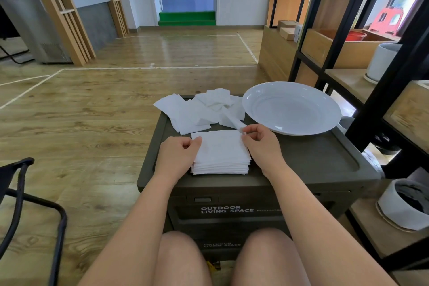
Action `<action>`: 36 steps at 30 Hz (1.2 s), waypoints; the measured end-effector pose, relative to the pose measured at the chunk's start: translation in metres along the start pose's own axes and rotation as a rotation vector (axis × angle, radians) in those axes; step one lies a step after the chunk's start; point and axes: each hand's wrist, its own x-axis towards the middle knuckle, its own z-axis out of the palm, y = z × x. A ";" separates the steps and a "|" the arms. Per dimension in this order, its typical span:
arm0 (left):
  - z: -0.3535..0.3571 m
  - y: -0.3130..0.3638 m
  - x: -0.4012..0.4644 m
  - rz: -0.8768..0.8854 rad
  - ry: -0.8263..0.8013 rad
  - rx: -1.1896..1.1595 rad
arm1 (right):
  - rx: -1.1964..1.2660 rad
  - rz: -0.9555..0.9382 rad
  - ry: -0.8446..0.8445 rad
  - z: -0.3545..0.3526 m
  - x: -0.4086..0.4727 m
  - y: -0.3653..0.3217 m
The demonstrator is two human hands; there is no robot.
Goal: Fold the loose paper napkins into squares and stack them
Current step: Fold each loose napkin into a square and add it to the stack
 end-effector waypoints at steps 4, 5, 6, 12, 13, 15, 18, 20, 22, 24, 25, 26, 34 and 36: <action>0.000 0.002 -0.002 0.016 -0.031 -0.005 | 0.005 -0.001 0.010 0.001 0.000 -0.002; 0.000 0.002 -0.002 0.024 -0.036 -0.003 | 0.011 -0.003 0.009 0.000 0.000 -0.002; 0.000 0.002 -0.002 0.028 -0.039 -0.003 | 0.015 -0.007 0.004 0.000 0.000 -0.002; 0.000 0.003 -0.002 0.000 -0.016 -0.005 | -0.012 -0.002 0.030 0.000 -0.001 -0.003; -0.001 0.004 -0.001 -0.010 0.006 0.000 | -0.022 0.007 0.083 0.001 0.000 -0.003; -0.002 0.004 0.000 -0.024 0.062 0.011 | -0.042 0.015 0.232 0.001 0.002 -0.003; -0.001 0.001 0.002 -0.021 0.080 0.016 | -0.117 0.074 0.310 0.003 0.010 -0.005; -0.001 0.001 0.002 -0.021 0.082 0.018 | -0.202 0.150 0.244 0.007 0.018 -0.012; 0.000 0.001 0.002 -0.027 0.094 0.014 | -0.271 0.219 0.182 0.011 0.025 -0.020; 0.001 0.002 0.002 -0.036 0.099 0.000 | -0.334 0.226 0.143 0.014 0.030 -0.026; 0.001 0.002 0.001 -0.040 0.100 -0.009 | -0.362 0.197 0.149 0.015 0.032 -0.028; 0.001 0.002 0.001 -0.045 0.102 -0.017 | -0.392 0.137 0.179 0.016 0.033 -0.032; -0.006 0.012 0.002 -0.062 0.195 -0.184 | -0.335 -0.403 -0.016 -0.001 0.017 -0.076; -0.013 0.021 0.005 -0.021 0.171 -0.256 | -0.203 -0.358 -0.172 -0.008 0.014 -0.083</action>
